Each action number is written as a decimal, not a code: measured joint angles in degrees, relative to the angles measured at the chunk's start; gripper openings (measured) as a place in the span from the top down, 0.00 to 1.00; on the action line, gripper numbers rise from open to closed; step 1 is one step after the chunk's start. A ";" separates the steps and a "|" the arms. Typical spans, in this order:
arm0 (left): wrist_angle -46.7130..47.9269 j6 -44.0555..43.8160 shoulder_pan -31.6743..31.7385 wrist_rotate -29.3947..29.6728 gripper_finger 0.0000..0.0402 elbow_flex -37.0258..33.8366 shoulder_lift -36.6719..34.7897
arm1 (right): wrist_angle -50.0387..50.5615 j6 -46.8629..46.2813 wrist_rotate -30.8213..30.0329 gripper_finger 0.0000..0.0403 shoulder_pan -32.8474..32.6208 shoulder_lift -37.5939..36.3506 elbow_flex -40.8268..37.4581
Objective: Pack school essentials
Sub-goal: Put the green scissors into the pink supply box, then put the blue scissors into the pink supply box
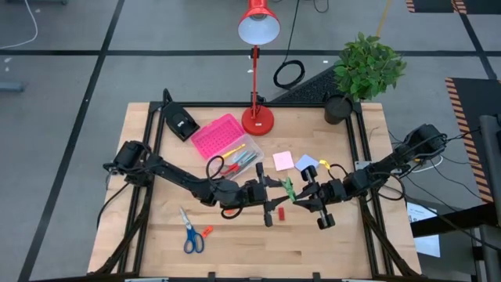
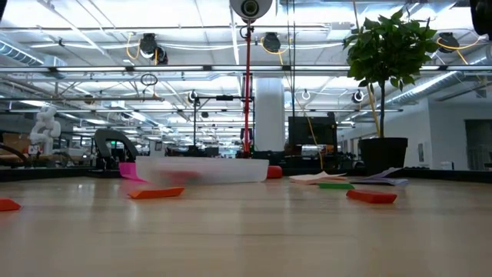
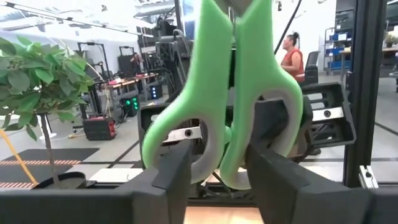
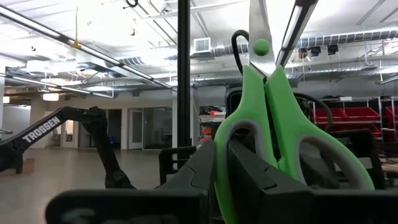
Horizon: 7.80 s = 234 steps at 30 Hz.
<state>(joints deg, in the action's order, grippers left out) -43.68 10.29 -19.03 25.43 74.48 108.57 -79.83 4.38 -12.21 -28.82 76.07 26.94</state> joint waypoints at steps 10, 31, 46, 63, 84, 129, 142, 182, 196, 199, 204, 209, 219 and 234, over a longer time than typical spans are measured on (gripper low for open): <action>0.28 0.32 -0.15 0.02 0.79 0.00 0.00 | 0.13 0.01 -0.42 0.94 0.02 0.00 0.00; 34.88 -4.92 0.69 5.33 0.78 -0.01 -11.40 | 24.18 -2.62 -9.04 0.48 -2.43 -10.40 0.02; 70.41 -18.98 9.75 8.73 0.78 -0.02 -15.72 | 48.51 -10.97 -16.61 0.55 -2.40 -15.39 0.02; 83.73 -30.16 21.19 -7.12 0.78 -9.70 -15.17 | 51.91 -14.23 -16.30 0.56 -2.40 -15.37 0.02; 79.59 -30.38 22.23 -15.13 0.78 -15.45 -15.17 | 51.88 -13.79 -16.26 0.56 -2.40 -15.37 0.02; 80.52 -31.83 21.57 -16.17 0.68 -17.77 -15.17 | 50.90 -13.77 -16.24 0.56 -2.40 -15.34 0.02; 80.02 -32.01 21.57 -16.41 0.58 -17.77 -15.17 | 50.92 -13.77 -16.24 0.56 -2.41 -15.34 0.02; 83.32 -107.80 -33.13 -3.38 0.58 -13.00 -21.08 | 51.39 -12.13 -16.24 0.56 -1.88 -15.39 0.00; 80.81 -127.44 -35.80 -15.86 0.58 -13.03 -10.81 | 50.51 -8.33 -16.26 0.56 -1.02 -15.37 0.00; 80.96 -127.67 -34.99 -16.04 0.58 -13.03 -9.46 | 49.98 -8.20 -16.27 0.56 -0.20 -15.37 0.00; 81.29 -128.01 -34.08 -16.19 0.58 -13.03 -7.91 | 49.65 -8.17 -16.26 0.56 0.88 -15.37 0.00; 82.38 -129.52 -33.09 -18.47 0.58 -13.03 -6.16 | 49.63 -8.17 -16.26 0.56 1.09 -15.37 0.00; 85.46 -113.53 -32.26 -19.83 0.58 -12.80 -5.28 | 49.67 -8.20 -16.24 0.56 1.09 -15.37 0.00; 91.09 -117.55 -32.06 -22.29 0.58 -13.14 -7.98 | 49.85 -9.52 -16.20 0.56 1.09 -15.37 0.00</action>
<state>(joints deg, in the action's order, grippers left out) 47.41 -107.26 -51.09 3.14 61.34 100.60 -29.97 -5.14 -28.41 -27.73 60.71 26.94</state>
